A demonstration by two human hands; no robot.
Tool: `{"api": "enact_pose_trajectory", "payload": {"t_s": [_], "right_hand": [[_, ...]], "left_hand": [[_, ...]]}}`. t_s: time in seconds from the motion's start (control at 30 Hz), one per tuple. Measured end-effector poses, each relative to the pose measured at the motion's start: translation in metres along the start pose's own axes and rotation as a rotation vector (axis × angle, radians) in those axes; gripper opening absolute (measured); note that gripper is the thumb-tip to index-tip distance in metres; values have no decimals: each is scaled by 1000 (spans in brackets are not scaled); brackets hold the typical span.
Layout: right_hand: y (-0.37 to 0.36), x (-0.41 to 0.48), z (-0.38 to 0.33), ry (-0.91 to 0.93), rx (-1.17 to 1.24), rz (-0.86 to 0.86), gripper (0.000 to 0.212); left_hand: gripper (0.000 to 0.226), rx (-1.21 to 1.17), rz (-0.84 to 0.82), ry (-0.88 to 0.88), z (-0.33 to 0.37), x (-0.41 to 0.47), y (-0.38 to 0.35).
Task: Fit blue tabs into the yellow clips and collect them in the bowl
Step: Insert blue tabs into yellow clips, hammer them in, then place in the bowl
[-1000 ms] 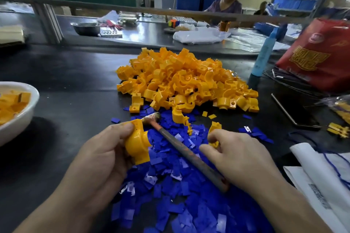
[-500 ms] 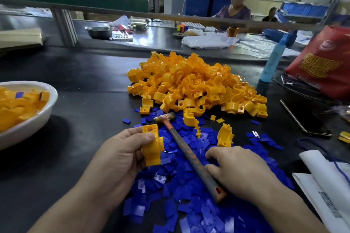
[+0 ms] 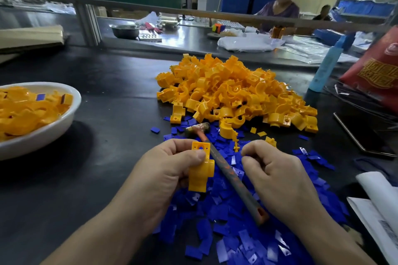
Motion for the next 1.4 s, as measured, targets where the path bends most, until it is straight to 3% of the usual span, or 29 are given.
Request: {"api": "enact_pose_trajectory", "payload": {"t_s": [0.23, 0.33, 0.5, 0.77, 0.93, 1.07, 1.17, 1.4], "right_hand": [[-7, -4, -11, -203, 492, -160, 17], [-9, -7, -17, -202, 657, -180, 16], [-12, -9, -21, -91, 614, -134, 28], [-9, -12, -24, 99, 367, -82, 11], [-9, -13, -24, 89, 399, -42, 19], [-11, -11, -21, -7, 504, -104, 30], [-12, -10, -20, -20, 623, -180, 23], [-16, -11, -17, -34, 677, -184, 20]], "left_hand": [[50, 54, -41, -17, -3, -4, -4], [54, 99, -66, -47, -3, -6, -4], [51, 112, -64, -110, -2, -9, -4], [50, 157, -127, -111, -4, -8, -8], [35, 164, -139, -119, -3, -10, -7], [39, 159, -124, -117, -4, -11, -8], [43, 157, -115, -113, -4, -12, -9], [41, 152, -122, -100, -3, -13, -11]]}}
Point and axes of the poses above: each hand's wrist, its own x-axis towards the middle knuckle, its own y-axis out of the back of the hand, z = x × y, the point moved 1 cm from there along x, towards the middle knuckle, and after that the axes turned 3 degrees about -y, right-handed, at the moved point
